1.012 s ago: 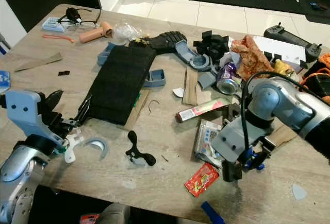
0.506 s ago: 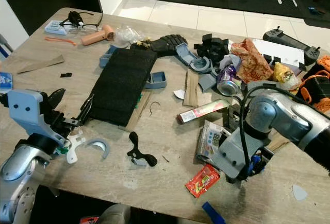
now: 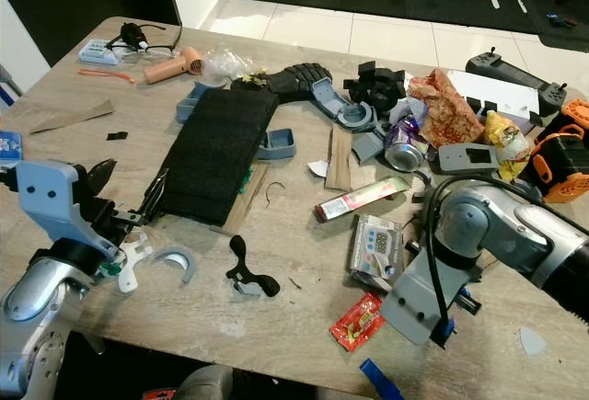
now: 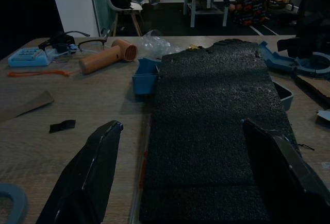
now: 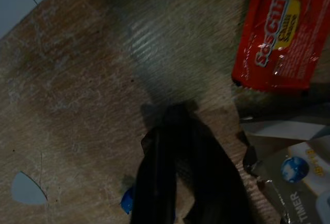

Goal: Picking trash to rubbish bin

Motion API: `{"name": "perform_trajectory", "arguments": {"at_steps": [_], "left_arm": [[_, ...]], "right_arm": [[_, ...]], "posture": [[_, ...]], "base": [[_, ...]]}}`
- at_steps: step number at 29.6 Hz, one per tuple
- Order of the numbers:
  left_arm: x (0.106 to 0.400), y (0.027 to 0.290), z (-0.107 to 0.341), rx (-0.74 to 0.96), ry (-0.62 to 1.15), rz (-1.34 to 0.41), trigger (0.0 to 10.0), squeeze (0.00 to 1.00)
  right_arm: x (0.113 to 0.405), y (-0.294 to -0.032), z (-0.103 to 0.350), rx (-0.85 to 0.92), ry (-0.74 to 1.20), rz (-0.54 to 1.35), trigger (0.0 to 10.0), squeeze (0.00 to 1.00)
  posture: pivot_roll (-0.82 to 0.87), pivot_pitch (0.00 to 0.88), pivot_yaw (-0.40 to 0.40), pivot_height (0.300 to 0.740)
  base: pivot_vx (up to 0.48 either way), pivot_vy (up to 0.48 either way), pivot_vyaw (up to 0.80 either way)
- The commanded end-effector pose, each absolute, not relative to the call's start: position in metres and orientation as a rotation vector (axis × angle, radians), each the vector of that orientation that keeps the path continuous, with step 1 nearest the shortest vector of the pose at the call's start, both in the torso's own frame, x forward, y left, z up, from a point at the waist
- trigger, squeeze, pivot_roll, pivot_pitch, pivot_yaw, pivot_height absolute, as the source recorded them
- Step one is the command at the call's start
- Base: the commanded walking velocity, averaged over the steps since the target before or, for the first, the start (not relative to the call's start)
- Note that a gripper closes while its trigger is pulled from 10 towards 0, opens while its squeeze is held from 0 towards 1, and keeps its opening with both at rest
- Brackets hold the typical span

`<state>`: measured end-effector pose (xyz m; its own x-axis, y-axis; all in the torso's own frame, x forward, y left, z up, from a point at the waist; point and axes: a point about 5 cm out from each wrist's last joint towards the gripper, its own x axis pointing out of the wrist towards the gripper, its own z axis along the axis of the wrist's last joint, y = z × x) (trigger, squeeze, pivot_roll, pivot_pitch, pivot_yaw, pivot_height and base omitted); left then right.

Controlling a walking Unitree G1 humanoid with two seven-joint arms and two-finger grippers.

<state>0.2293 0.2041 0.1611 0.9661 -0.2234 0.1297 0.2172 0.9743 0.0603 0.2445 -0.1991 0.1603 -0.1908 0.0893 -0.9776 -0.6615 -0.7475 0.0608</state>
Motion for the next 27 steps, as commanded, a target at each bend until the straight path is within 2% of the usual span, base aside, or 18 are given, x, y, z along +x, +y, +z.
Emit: {"name": "perform_trajectory", "arguments": {"at_steps": [1, 9, 14, 16, 19, 23, 27], "left_arm": [[0.229, 0.202, 0.158, 0.03, -0.132, -0.224, 10.0, 0.0], [0.23, 0.202, 0.156, 0.029, -0.132, -0.224, 10.0, 0.0], [0.235, 0.202, 0.153, 0.018, -0.129, -0.218, 10.0, 0.0], [0.235, 0.202, 0.153, 0.018, -0.129, -0.218, 10.0, 0.0], [0.24, 0.204, 0.15, 0.009, -0.129, -0.208, 10.0, 0.0], [0.242, 0.205, 0.148, 0.008, -0.128, -0.204, 10.0, 0.0], [0.248, 0.208, 0.143, 0.01, -0.122, -0.199, 10.0, 0.0]], "right_arm": [[0.24, -0.203, 0.157, -1.607, 0.688, 1.986, 0.0, 0.0], [0.249, -0.192, 0.161, -1.583, 0.602, 1.928, 0.0, 0.0], [0.276, -0.15, 0.189, -1.268, 0.313, 1.777, 0.0, 0.0], [0.276, -0.15, 0.189, -1.268, 0.313, 1.777, 0.0, 0.0], [0.295, -0.135, 0.209, -1.075, 0.131, 1.583, 0.0, 0.0], [0.3, -0.134, 0.214, -1.005, 0.09, 1.51, 0.0, 0.0], [0.308, -0.128, 0.231, -0.82, -0.068, 1.289, 0.0, 0.0]], "posture": [[-0.12, 0.049, -0.016, 0.74], [-0.12, 0.043, -0.016, 0.74], [-0.12, 0.019, -0.017, 0.74], [-0.12, 0.019, -0.017, 0.74], [-0.1, 0.0, -0.011, 0.74], [-0.1, 0.0, -0.009, 0.74], [-0.12, 0.0, 0.0, 0.74]], "base": [[0.0, 0.0, 0.0], [0.0, 0.0, 0.0], [0.0, 0.0, 0.0], [0.0, 0.0, 0.0], [0.0, 0.0, 0.0], [0.0, 0.0, 0.0], [0.0, 0.0, 0.0]]}}
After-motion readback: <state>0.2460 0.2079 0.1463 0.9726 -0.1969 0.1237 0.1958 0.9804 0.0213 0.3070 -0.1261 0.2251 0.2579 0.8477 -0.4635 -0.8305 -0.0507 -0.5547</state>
